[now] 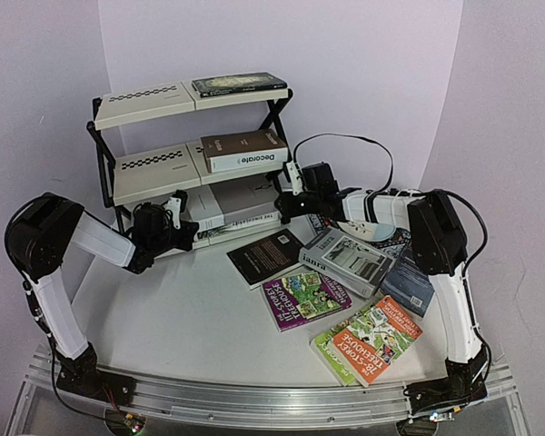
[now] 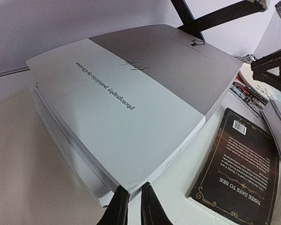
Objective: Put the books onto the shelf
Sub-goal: Adjust the book pile on the shelf.
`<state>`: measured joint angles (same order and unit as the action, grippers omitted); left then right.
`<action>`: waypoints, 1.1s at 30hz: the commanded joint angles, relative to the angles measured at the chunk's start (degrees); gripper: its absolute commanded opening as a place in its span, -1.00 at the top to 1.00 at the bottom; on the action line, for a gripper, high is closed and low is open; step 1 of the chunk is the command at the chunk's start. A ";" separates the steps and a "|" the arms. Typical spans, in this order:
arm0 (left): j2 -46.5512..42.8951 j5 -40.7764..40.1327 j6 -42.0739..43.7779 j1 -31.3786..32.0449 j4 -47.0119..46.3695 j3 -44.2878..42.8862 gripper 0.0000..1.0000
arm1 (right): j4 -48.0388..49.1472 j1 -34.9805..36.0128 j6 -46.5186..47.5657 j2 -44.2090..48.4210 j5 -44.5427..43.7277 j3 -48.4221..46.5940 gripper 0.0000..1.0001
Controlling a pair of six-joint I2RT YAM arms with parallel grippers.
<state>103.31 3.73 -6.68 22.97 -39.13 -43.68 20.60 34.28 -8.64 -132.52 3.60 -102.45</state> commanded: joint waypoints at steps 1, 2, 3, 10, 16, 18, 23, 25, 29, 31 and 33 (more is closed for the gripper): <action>1.38 -3.39 -1.54 -0.21 -2.05 -3.27 0.77 | -0.30 0.27 -0.61 -2.26 0.10 -3.77 0.15; 1.61 -3.83 -1.54 -0.21 -2.08 -3.52 0.77 | -0.30 0.27 -0.74 -2.55 0.19 -4.08 0.15; 1.80 -4.43 -1.51 -0.20 -2.09 -3.72 0.77 | -0.32 0.27 -0.85 -2.82 0.23 -4.37 0.16; 1.36 -6.76 -1.83 -0.20 -2.04 -3.72 0.74 | -0.47 0.26 -1.50 -3.67 1.23 -5.39 0.16; 0.31 -9.75 -3.34 -0.21 -2.29 -2.83 0.71 | -0.24 0.27 -2.20 -4.03 3.19 -5.83 0.16; 0.62 -9.87 -3.53 -0.19 -2.40 -2.93 0.70 | -0.17 0.26 -2.41 -4.06 3.47 -6.00 0.16; 0.53 -10.10 -4.11 -0.20 -2.54 -2.76 0.63 | -0.12 0.29 -2.64 -3.44 3.82 -5.49 0.15; -0.22 -9.67 -4.65 -0.18 -2.60 -2.21 0.55 | -0.06 0.27 -2.71 -2.52 3.76 -4.60 0.13; -3.40 -8.57 -5.78 -0.21 -2.58 0.42 0.32 | 0.40 0.28 -3.47 0.72 3.77 -0.56 0.03; -5.70 -7.39 -6.85 -0.15 -2.59 2.52 0.24 | 0.78 0.28 -4.10 3.21 3.84 2.09 -0.01; -8.64 -5.73 -8.04 -0.21 -2.54 4.89 0.14 | 0.98 0.27 -5.07 5.84 3.56 5.34 -0.02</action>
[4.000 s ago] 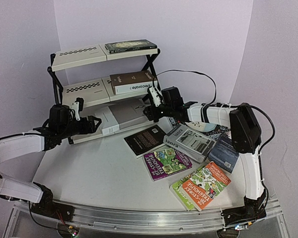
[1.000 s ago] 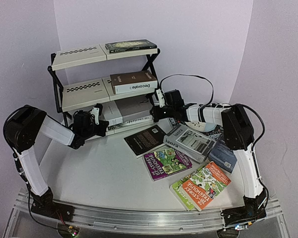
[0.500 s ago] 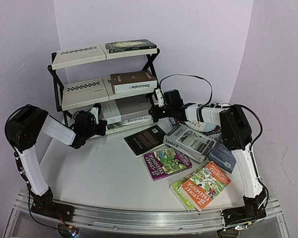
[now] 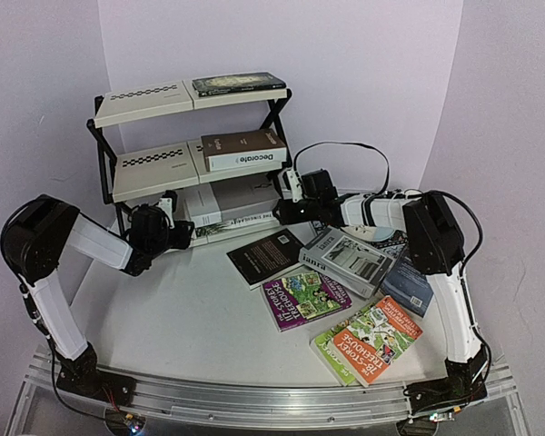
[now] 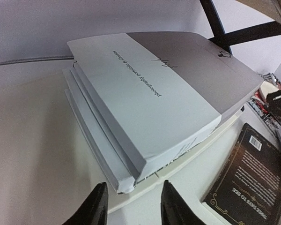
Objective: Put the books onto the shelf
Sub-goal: Adjust the book pile on the shelf.
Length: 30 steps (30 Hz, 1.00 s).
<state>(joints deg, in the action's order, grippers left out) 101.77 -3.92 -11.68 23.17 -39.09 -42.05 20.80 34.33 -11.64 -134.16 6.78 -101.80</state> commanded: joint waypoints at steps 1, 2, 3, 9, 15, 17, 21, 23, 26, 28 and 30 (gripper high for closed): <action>-8.88 2.75 -3.64 -0.40 -2.51 4.68 0.10 | 0.81 0.26 -2.66 8.87 0.18 6.29 -0.03; -11.15 3.42 -4.24 -0.37 -2.50 6.07 0.05 | 0.81 0.24 -3.13 10.32 -0.09 7.93 -0.05; -13.62 4.28 -5.03 -0.39 -2.43 7.70 0.00 | 0.81 0.22 -3.86 11.76 -0.43 10.06 -0.09; -29.36 9.06 -12.24 -0.40 3.00 15.63 -0.40 | -2.62 0.21 -10.59 21.94 -2.12 20.29 -0.28; -42.96 10.57 -19.27 -0.43 16.71 17.25 -0.69 | -9.70 0.21 -17.85 31.82 -3.98 28.75 -0.55; -45.99 10.83 -21.17 -0.47 22.80 16.41 -0.80 | -12.66 0.21 -20.20 35.01 -5.91 30.97 -0.66; -47.67 12.37 -21.46 -0.58 36.99 11.76 -0.99 | -16.68 0.11 -27.59 41.30 -6.78 37.12 -0.92; -47.56 12.33 -21.56 -0.58 44.24 9.27 -0.99 | -17.77 0.09 -31.68 44.56 -7.77 40.23 -0.97; -48.23 11.04 -24.00 -0.58 49.77 7.87 -0.99 | -18.55 -0.08 -38.68 49.15 -9.85 45.38 -0.97; -49.42 11.86 -25.63 -0.58 50.16 8.51 -0.99 | -18.72 -0.23 -42.58 51.97 -11.05 48.35 -0.97; -50.53 12.69 -27.84 -0.55 50.13 9.29 -0.99 | -19.11 -0.45 -46.71 54.87 -12.94 51.10 -0.97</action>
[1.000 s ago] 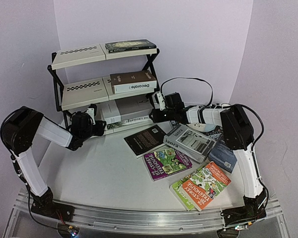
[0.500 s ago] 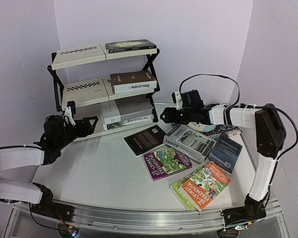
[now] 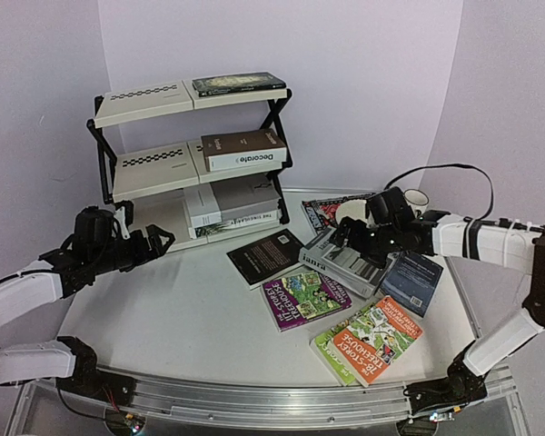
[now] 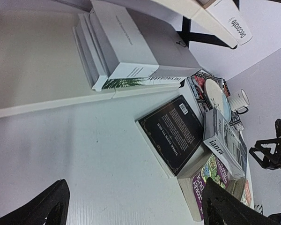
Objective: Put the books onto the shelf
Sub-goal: Adjust the book pile on the shelf, then pick up the book from the book pile.
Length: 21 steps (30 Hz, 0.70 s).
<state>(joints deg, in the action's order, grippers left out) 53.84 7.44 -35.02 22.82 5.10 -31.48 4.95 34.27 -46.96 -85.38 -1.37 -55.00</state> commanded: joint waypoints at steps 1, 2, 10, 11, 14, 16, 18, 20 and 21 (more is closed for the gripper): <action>-3.11 1.55 -5.28 -0.22 5.93 -0.86 -0.99 | -3.42 -0.47 -13.18 7.62 -5.73 5.66 -0.97; -3.53 1.88 -5.61 -0.22 5.94 -0.50 -0.99 | -3.65 -0.53 -15.25 9.24 -6.87 7.04 -0.97; -6.73 3.70 -6.77 -0.23 6.03 1.40 -0.99 | -3.08 -4.21 -24.41 18.34 -7.22 18.15 -0.97; -6.85 3.86 -6.78 -0.23 6.04 1.46 -0.99 | -2.78 -4.95 -24.42 18.12 -5.58 18.61 -0.97; -6.70 4.40 -6.86 -0.23 6.17 1.41 -0.99 | -2.10 -8.12 -23.42 16.44 0.25 18.56 -0.97; -6.42 4.72 -7.03 -0.22 6.11 1.34 -0.99 | -1.59 -10.51 -22.77 14.32 4.66 17.98 -0.97; -6.19 5.00 -7.28 -0.23 6.19 1.32 -0.99 | -1.06 -13.12 -22.54 11.72 9.84 17.18 -0.97; -6.06 5.19 -7.37 -0.23 6.23 1.31 -0.99 | -0.22 -14.65 -22.73 9.41 13.69 16.77 -0.97; -6.03 5.26 -7.42 -0.23 6.23 1.33 -0.99 | 0.54 -15.01 -23.02 8.57 15.00 16.80 -0.97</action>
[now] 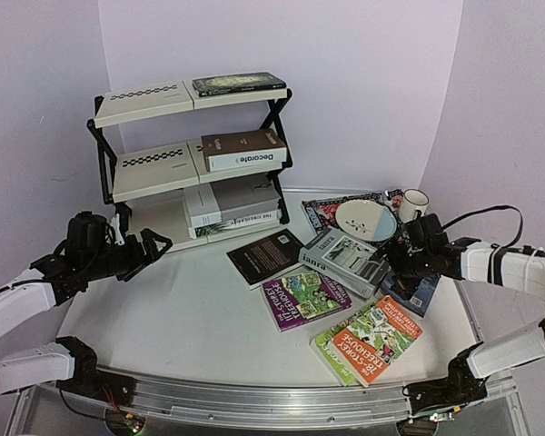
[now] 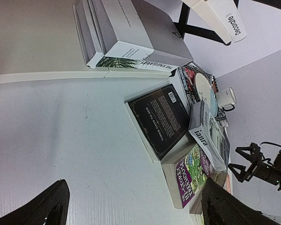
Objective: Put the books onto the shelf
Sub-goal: Pick up the book from the book pile.
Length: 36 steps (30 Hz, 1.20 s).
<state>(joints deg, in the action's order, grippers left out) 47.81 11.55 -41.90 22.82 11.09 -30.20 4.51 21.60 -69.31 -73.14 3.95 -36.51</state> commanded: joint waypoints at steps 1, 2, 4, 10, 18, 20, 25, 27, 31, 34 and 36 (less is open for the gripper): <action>-0.05 1.18 -0.57 -0.22 0.24 0.11 -0.99 | 2.16 -2.48 -1.25 -4.17 10.91 -1.34 -0.97; -0.21 1.16 -0.56 -0.21 0.24 0.19 -0.99 | 3.32 -2.46 -2.25 -4.71 11.85 -0.69 -0.97; -0.49 1.05 -0.56 -0.23 0.24 0.39 -0.99 | 6.46 -2.48 -4.28 -5.94 13.49 0.42 -0.97; -0.51 1.01 -0.09 -0.23 0.24 0.57 -0.99 | 12.57 -2.48 -6.92 -11.00 18.41 1.74 -0.97; 0.19 0.91 0.77 -0.23 0.30 0.12 -0.99 | 12.03 -2.49 -6.85 -9.37 13.21 4.34 -0.97; 0.38 0.84 1.02 -0.21 0.32 -0.01 -0.99 | 11.42 -2.44 -5.92 -10.04 13.23 4.26 -0.97; 0.73 0.71 1.33 -0.22 0.33 -0.12 -0.99 | 8.39 -2.44 -2.49 -10.07 10.15 3.77 -0.97; 0.84 0.68 1.46 -0.21 0.33 -0.26 -0.99 | 5.41 -2.50 -0.35 -9.57 7.97 2.30 -0.97; 1.21 0.57 1.78 -0.23 0.29 -0.69 -0.99 | 1.38 -2.49 3.08 -8.78 3.79 0.35 -0.97; 1.65 0.56 1.95 -0.23 0.33 -0.90 -0.99 | 0.96 -2.47 4.32 -9.32 3.05 0.42 -0.97; 1.78 0.49 2.05 -0.23 0.33 -0.92 -0.99 | 2.37 -2.53 4.51 -10.46 4.63 0.65 -0.97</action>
<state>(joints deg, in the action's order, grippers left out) 49.19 12.01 -41.21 22.83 11.11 -30.17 11.76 19.31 -68.35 -82.83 11.30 -35.11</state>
